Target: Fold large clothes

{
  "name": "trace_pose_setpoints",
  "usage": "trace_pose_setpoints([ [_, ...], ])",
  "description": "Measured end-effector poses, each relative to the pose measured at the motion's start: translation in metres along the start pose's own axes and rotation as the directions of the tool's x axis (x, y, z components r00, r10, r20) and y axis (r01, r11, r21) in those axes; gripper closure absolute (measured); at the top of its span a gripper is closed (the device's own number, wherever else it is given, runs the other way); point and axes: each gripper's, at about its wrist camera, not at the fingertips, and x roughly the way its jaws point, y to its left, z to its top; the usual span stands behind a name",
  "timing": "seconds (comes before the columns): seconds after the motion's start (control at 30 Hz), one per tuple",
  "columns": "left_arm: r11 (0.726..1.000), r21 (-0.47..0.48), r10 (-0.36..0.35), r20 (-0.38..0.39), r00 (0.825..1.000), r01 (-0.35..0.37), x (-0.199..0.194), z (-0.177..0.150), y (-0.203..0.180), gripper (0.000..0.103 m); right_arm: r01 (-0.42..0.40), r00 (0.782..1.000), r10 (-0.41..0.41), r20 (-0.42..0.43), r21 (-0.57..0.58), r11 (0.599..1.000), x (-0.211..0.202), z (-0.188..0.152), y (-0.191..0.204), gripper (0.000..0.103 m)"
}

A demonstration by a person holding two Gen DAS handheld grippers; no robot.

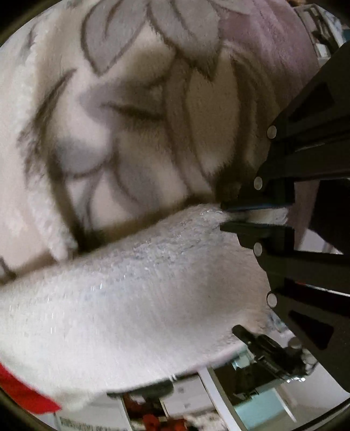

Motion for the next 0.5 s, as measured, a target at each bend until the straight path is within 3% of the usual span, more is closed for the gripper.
trace_pose_setpoints([
  [0.07, 1.000, -0.008, -0.004, -0.028, 1.000, 0.004, 0.004, 0.006, 0.007, 0.074, -0.060, 0.998, 0.060, -0.012, -0.005, 0.998, -0.010, -0.004, -0.014, 0.075],
  [0.13, 0.999, -0.035, -0.012, -0.051, 0.999, 0.010, 0.010, 0.009, 0.018, 0.061, -0.082, 0.997, 0.082, -0.014, -0.004, 0.997, -0.013, -0.005, -0.024, 0.050],
  [0.27, 0.995, -0.045, -0.096, -0.079, 0.992, 0.093, 0.041, 0.012, 0.022, 0.043, -0.184, 0.982, 0.185, -0.036, 0.048, 0.982, -0.002, -0.008, -0.053, 0.049],
  [0.4, 0.995, -0.030, -0.097, -0.090, 0.991, 0.094, 0.075, 0.025, 0.015, 0.035, -0.250, 0.965, 0.252, -0.067, 0.026, 0.968, 0.028, 0.002, -0.056, 0.048],
  [0.47, 0.996, -0.034, -0.082, -0.047, 0.996, 0.080, 0.071, 0.026, 0.006, 0.035, -0.290, 0.955, 0.291, -0.059, 0.035, 0.956, 0.044, 0.006, -0.053, 0.046],
  [0.5, 0.997, -0.021, -0.069, -0.020, 0.997, 0.069, 0.067, 0.023, 0.000, 0.044, -0.311, 0.949, 0.313, -0.046, 0.046, 0.949, 0.046, 0.007, -0.053, 0.046],
])
